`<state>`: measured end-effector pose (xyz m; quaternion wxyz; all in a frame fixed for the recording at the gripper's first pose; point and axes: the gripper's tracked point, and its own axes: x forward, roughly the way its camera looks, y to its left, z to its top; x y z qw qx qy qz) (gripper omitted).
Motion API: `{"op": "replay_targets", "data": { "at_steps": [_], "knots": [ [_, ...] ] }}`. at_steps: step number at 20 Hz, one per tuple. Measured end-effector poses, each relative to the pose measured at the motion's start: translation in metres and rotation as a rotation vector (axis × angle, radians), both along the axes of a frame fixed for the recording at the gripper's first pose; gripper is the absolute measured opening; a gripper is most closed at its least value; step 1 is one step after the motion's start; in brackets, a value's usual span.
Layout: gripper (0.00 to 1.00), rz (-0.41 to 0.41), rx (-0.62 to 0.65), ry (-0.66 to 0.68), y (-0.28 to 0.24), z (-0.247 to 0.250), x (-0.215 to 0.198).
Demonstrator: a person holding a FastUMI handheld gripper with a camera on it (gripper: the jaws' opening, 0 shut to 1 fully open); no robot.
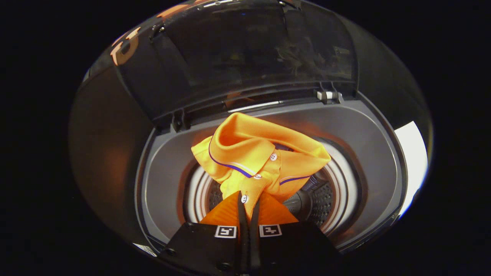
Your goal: Put the clothes into the washing machine and then close the washing machine lid.
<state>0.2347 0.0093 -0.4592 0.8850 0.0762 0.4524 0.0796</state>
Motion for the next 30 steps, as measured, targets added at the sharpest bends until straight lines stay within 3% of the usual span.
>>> {"op": "replay_targets", "data": {
  "at_steps": [9,14,16,20,30],
  "knots": [
    [0.11,0.017,-0.041,0.030,-0.001,-0.007,0.000],
    [0.95,0.023,-0.073,0.022,-0.007,-0.005,-0.004],
    [0.99,0.017,-0.074,0.020,-0.008,-0.004,-0.004],
    [0.99,0.000,-0.058,-0.006,-0.007,0.008,-0.009],
    [0.99,-0.030,0.018,-0.287,0.010,0.142,-0.020]
  ]
}}
